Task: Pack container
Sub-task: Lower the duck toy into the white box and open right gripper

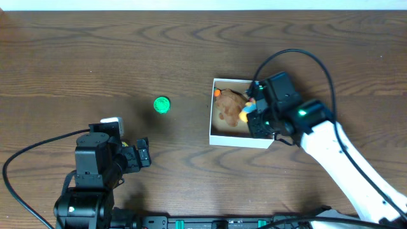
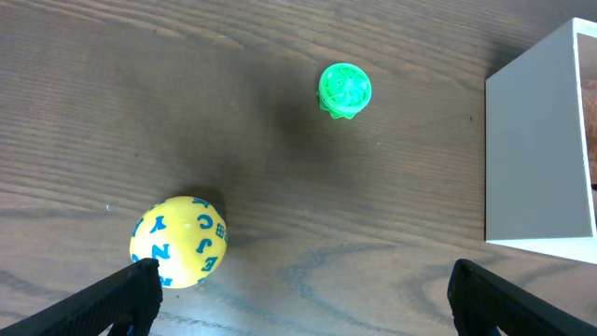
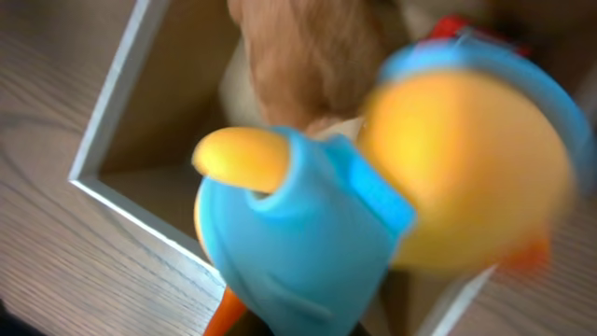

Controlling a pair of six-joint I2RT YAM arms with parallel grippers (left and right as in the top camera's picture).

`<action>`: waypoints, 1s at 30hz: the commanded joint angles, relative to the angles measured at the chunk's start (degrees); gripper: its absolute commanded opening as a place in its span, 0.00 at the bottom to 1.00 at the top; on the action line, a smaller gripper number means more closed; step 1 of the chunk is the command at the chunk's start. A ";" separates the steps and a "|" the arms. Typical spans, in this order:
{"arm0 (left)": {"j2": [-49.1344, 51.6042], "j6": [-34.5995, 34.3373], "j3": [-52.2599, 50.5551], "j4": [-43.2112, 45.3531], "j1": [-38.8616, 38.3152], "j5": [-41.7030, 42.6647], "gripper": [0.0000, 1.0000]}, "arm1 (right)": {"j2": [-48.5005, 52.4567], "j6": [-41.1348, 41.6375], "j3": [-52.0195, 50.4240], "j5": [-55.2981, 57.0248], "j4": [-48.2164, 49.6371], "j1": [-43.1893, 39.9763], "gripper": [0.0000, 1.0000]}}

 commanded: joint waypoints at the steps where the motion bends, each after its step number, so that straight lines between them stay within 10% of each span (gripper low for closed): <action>1: 0.00 -0.59 1.11 -0.15 0.24 0.61 0.98 | 2.99 0.50 -0.37 0.31 0.20 0.68 0.04; 6: 0.00 -0.59 1.11 -0.15 0.24 0.59 0.98 | 5.64 0.68 -0.37 0.07 0.11 0.68 0.13; 11: 0.00 -0.59 1.11 -0.15 0.24 0.61 0.98 | 5.60 0.68 -0.35 0.04 0.35 0.68 0.58; 26: 0.00 -0.57 1.11 -0.15 0.24 0.61 0.98 | 5.35 4.35 8.44 5.66 0.68 -1.09 0.66; 30: 0.00 -0.57 1.11 -0.15 0.24 0.59 0.98 | 4.02 10.60 15.96 12.02 -3.32 -7.76 0.95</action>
